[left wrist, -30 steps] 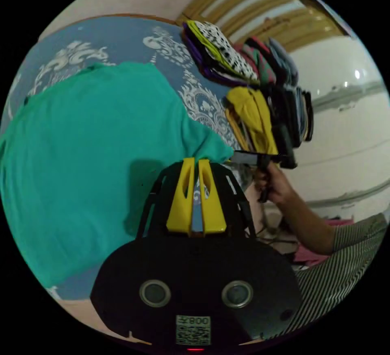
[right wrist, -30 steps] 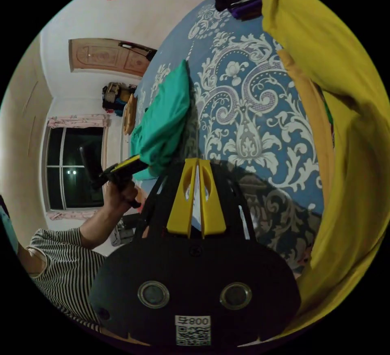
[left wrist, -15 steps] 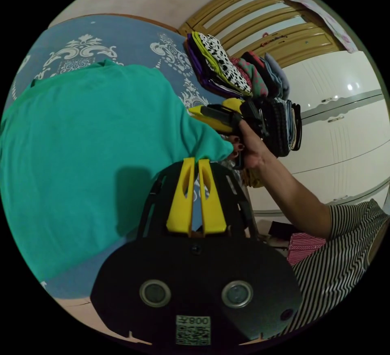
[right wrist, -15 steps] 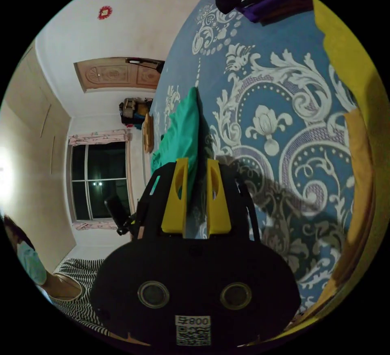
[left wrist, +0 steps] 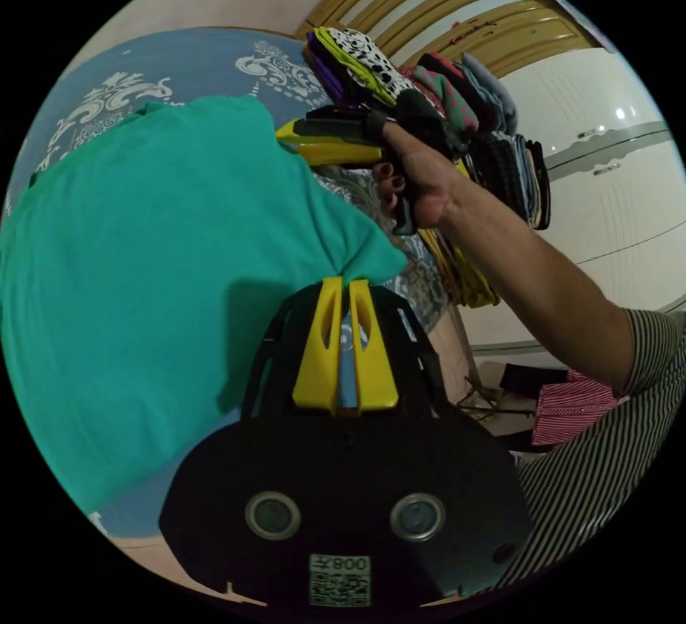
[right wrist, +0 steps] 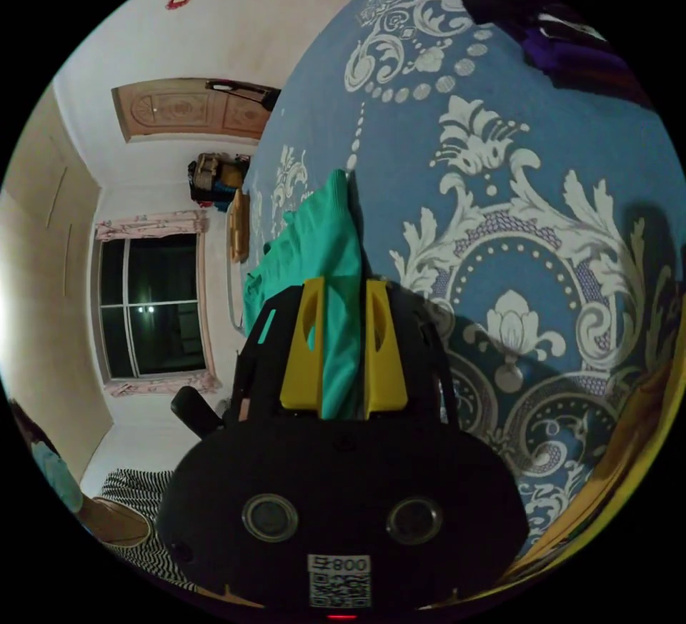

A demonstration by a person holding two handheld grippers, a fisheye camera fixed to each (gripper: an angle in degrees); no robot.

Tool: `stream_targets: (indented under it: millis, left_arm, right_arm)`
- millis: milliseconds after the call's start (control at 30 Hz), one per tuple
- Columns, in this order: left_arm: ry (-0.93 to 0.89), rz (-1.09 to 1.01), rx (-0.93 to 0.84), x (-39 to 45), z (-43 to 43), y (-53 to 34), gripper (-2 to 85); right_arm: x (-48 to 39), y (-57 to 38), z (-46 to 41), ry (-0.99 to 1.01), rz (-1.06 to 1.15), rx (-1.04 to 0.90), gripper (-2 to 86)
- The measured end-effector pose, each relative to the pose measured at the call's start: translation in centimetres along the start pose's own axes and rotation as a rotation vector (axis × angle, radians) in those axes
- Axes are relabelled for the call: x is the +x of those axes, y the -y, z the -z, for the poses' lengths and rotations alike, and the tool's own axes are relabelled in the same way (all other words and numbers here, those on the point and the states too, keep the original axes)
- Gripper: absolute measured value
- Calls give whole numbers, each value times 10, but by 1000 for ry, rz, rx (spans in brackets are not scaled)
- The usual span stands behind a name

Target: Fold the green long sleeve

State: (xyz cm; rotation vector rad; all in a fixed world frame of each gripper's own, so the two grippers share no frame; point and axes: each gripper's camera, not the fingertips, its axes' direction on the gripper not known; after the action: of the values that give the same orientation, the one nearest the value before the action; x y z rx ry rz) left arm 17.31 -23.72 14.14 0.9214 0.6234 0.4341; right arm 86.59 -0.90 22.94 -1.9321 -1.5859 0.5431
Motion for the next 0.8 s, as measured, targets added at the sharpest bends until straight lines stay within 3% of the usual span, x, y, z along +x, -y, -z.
stream_targets:
  millis: [367, 800]
  left_arm:
    - [322, -263, -169, 52, -10, -4, 26]
    - [302, -292, -166, 66, 71, -31, 22]
  right_arm:
    - [-74, 25, -41, -89, 121, -52, 73]
    - [-165, 24, -98, -172, 202, 8, 36]
